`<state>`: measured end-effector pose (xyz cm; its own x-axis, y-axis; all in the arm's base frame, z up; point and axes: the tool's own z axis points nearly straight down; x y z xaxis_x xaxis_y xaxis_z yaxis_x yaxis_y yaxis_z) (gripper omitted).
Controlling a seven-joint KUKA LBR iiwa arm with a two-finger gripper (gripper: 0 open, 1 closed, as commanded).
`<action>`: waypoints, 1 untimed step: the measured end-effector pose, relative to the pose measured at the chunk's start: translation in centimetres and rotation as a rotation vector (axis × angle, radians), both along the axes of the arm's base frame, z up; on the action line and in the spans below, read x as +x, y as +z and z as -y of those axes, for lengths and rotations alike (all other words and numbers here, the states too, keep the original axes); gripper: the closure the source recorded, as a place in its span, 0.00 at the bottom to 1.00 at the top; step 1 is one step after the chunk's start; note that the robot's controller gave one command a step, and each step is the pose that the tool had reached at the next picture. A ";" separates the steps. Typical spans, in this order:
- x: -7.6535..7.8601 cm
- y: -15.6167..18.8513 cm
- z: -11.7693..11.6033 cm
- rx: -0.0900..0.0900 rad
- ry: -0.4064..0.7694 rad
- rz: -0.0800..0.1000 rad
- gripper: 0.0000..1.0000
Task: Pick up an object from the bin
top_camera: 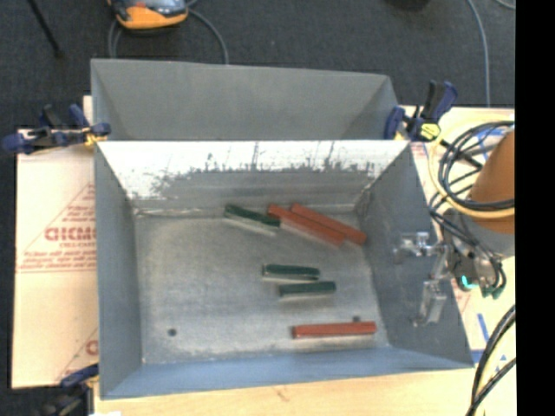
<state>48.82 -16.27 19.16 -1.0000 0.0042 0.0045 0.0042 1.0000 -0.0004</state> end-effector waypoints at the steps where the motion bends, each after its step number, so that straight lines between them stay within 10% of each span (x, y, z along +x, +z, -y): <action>1: 0.2 0.4 -0.1 -0.002 0.004 0.008 0.00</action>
Offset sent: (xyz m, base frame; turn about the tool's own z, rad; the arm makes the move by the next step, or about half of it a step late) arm -0.0168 0.0219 -0.1027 -0.0855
